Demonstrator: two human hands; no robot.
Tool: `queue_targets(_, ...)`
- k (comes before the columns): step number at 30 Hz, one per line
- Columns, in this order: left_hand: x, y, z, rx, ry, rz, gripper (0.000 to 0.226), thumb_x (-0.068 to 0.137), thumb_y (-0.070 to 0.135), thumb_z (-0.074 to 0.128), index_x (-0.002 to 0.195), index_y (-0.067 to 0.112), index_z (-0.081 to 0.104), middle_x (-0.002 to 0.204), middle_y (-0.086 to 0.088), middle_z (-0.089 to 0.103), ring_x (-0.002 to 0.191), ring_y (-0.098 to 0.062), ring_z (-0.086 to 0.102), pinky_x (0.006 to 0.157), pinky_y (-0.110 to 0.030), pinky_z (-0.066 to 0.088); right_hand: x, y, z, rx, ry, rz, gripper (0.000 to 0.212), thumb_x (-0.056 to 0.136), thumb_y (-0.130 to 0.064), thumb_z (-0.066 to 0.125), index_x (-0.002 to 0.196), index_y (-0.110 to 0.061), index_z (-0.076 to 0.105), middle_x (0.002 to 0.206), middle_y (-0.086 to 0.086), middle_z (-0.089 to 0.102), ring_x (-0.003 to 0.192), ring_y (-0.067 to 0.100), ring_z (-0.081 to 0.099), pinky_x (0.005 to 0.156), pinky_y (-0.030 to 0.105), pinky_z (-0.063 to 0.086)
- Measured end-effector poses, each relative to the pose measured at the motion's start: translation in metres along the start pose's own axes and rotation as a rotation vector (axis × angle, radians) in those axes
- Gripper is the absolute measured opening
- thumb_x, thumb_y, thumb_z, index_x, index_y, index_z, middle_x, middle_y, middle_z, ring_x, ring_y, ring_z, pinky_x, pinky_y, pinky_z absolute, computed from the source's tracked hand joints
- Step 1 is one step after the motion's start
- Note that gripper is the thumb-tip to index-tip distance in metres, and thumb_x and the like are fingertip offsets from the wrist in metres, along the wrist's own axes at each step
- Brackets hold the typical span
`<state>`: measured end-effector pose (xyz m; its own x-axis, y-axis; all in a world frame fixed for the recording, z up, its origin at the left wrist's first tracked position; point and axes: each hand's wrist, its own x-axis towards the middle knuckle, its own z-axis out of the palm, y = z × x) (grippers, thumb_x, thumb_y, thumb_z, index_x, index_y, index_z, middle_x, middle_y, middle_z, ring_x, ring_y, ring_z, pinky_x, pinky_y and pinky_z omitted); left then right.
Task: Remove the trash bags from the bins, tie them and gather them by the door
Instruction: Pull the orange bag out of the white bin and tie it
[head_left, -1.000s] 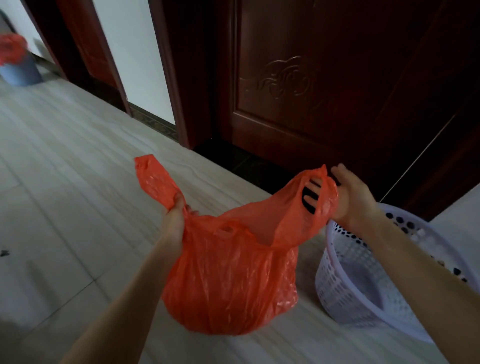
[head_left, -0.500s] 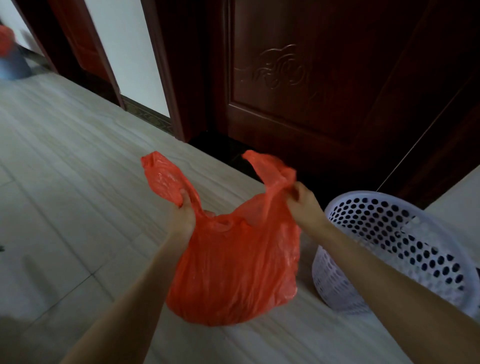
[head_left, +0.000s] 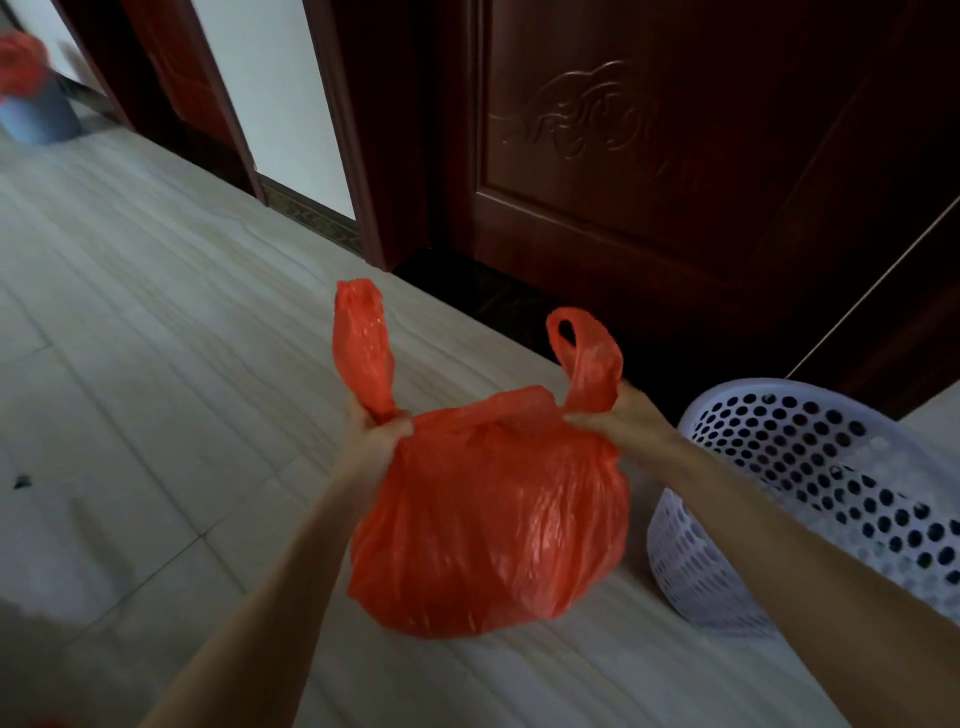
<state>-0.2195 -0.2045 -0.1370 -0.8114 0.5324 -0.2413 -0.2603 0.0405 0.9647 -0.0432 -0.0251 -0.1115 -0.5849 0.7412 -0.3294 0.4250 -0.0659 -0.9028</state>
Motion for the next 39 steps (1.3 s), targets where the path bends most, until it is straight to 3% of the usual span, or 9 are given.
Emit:
queue_targets(3, -0.007, -0.008, -0.003, 0.163, -0.055, 0.047, 0.024, 0.078, 0.0, 0.061, 0.086, 0.021, 0.052, 0.073, 0.0, 0.052, 0.063, -0.011, 0.05, 0.054, -0.015, 0.044, 0.006, 0.003, 0.008, 0.238, 0.068, 0.13, 0.03, 0.084, -0.003, 0.06, 0.113, 0.004, 0.058, 0.068, 0.006, 0.068, 0.058, 0.013, 0.065, 0.057, 0.025, 0.056)
queue_targets(8, -0.008, -0.026, -0.005, 0.223, -0.042, 0.043, 0.013, 0.094, 0.023, 0.05, 0.097, 0.016, 0.061, 0.099, -0.011, 0.063, 0.098, -0.024, 0.059, 0.088, -0.036, 0.047, 0.005, 0.001, 0.025, 0.22, 0.127, -0.065, 0.019, 0.091, -0.024, 0.049, 0.109, -0.021, 0.055, 0.09, 0.009, 0.066, 0.086, 0.028, 0.065, 0.087, 0.046, 0.053)
queue_targets(11, -0.01, -0.027, 0.003, 0.005, 0.108, -0.022, 0.03, 0.097, 0.029, 0.043, 0.118, 0.015, 0.058, 0.122, -0.018, 0.061, 0.115, -0.03, 0.056, 0.103, -0.049, 0.043, 0.005, 0.001, 0.035, 0.184, 0.238, -0.134, 0.017, 0.096, -0.017, 0.04, 0.11, -0.012, 0.047, 0.075, 0.007, 0.061, 0.068, 0.021, 0.061, 0.069, 0.036, 0.049)
queue_targets(16, -0.013, -0.03, 0.013, -0.051, 0.285, -0.081, 0.04, 0.098, 0.031, 0.037, 0.129, 0.008, 0.048, 0.131, -0.014, 0.054, 0.117, -0.026, 0.053, 0.101, -0.04, 0.042, 0.008, 0.02, 0.034, 0.031, 0.401, -0.153, 0.015, 0.097, -0.014, 0.033, 0.107, -0.006, 0.041, 0.079, 0.007, 0.05, 0.067, 0.02, 0.052, 0.059, 0.03, 0.04)
queue_targets(24, -0.014, -0.023, 0.029, -0.401, 0.025, -0.193, 0.026, 0.095, 0.023, 0.045, 0.071, 0.018, 0.053, 0.049, 0.002, 0.06, 0.046, -0.013, 0.061, 0.057, -0.031, 0.055, 0.005, 0.02, 0.029, 0.881, 0.124, 0.225, 0.017, 0.079, -0.009, 0.065, 0.092, -0.009, 0.055, 0.065, 0.005, 0.066, 0.053, 0.014, 0.066, 0.05, 0.025, 0.054)
queue_targets(29, -0.007, -0.033, 0.028, -0.135, 0.174, -0.133, 0.019, 0.09, 0.002, 0.053, 0.077, 0.017, 0.055, 0.073, -0.003, 0.057, 0.049, 0.0, 0.058, 0.054, -0.019, 0.051, -0.016, 0.027, 0.028, 0.498, -0.076, 0.074, 0.025, 0.079, -0.029, 0.066, 0.095, -0.01, 0.063, 0.077, -0.001, 0.069, 0.068, 0.01, 0.068, 0.071, 0.028, 0.054)
queue_targets(32, -0.002, -0.036, 0.032, -0.135, 0.236, -0.105, 0.012, 0.096, 0.014, 0.045, 0.094, 0.013, 0.057, 0.094, -0.014, 0.061, 0.084, -0.019, 0.063, 0.082, -0.03, 0.054, -0.029, 0.033, 0.031, 0.119, -0.17, 0.05, 0.029, 0.076, -0.031, 0.068, 0.097, -0.013, 0.066, 0.082, -0.004, 0.069, 0.076, 0.009, 0.065, 0.069, 0.014, 0.052)
queue_targets(35, -0.004, -0.036, 0.034, 0.08, 0.225, -0.01, 0.027, 0.099, 0.021, 0.038, 0.12, 0.011, 0.052, 0.125, -0.014, 0.055, 0.117, -0.025, 0.052, 0.109, -0.042, 0.036, -0.025, 0.036, 0.038, -0.02, 0.107, -0.084, 0.02, 0.086, -0.017, 0.061, 0.101, -0.004, 0.066, 0.087, 0.002, 0.064, 0.081, 0.013, 0.06, 0.054, -0.002, 0.043)
queue_targets(39, -0.009, -0.037, 0.032, 0.464, 0.234, 0.154, 0.036, 0.099, 0.011, 0.032, 0.126, -0.009, 0.043, 0.131, -0.024, 0.049, 0.125, -0.031, 0.045, 0.101, -0.03, 0.026, -0.018, 0.019, 0.049, 0.129, 0.255, -0.225, 0.014, 0.091, -0.004, 0.049, 0.099, -0.01, 0.059, 0.084, -0.007, 0.06, 0.079, 0.003, 0.057, 0.062, -0.004, 0.041)
